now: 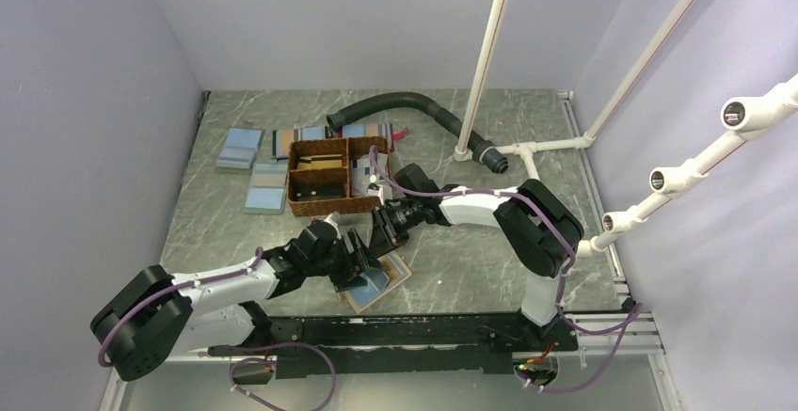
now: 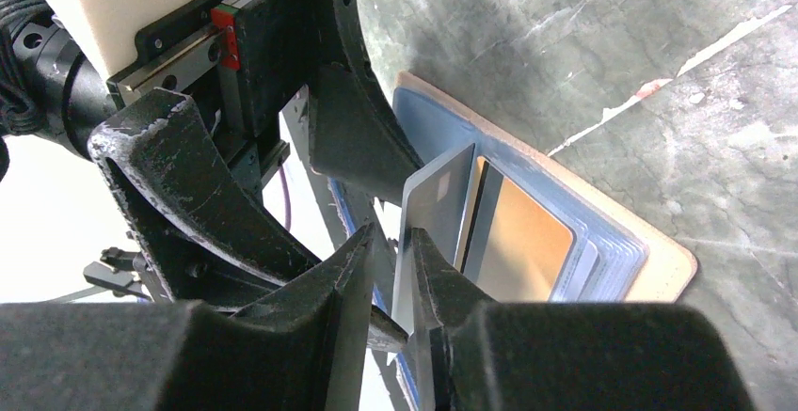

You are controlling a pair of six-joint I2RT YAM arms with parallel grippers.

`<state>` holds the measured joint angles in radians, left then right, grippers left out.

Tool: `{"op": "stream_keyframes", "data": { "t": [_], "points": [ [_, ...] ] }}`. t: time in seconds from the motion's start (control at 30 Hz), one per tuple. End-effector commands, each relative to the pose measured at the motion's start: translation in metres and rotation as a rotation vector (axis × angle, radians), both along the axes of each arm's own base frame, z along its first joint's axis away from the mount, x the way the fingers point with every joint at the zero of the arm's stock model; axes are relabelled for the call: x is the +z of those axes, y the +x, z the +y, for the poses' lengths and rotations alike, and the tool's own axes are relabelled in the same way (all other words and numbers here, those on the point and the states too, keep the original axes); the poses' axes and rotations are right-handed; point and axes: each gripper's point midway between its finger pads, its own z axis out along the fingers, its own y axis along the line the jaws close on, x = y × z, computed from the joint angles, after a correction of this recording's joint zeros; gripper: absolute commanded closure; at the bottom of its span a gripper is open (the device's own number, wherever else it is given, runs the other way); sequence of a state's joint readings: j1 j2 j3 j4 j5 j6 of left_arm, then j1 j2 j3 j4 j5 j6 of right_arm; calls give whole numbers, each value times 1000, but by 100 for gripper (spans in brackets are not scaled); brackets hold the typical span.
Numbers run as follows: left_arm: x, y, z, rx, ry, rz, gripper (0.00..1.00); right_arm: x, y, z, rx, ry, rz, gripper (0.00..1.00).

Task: Take the credit cards out of the card holder
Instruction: Remove the credit card from the card holder.

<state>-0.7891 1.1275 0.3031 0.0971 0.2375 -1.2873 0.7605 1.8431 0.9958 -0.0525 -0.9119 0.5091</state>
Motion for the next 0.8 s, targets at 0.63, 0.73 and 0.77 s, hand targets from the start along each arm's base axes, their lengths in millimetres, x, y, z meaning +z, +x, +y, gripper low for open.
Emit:
{"op": "stream_keyframes", "data": {
  "t": [0.63,0.73,0.77],
  "points": [
    [-16,11,31,208,86,36,34,40,-51,24,248,137,126,69],
    [-17,10,35,223,92,43,37,40,-53,25,258,137,129,69],
    [-17,9,36,226,93,43,39,40,-54,26,260,138,127,69]
  ]
}}
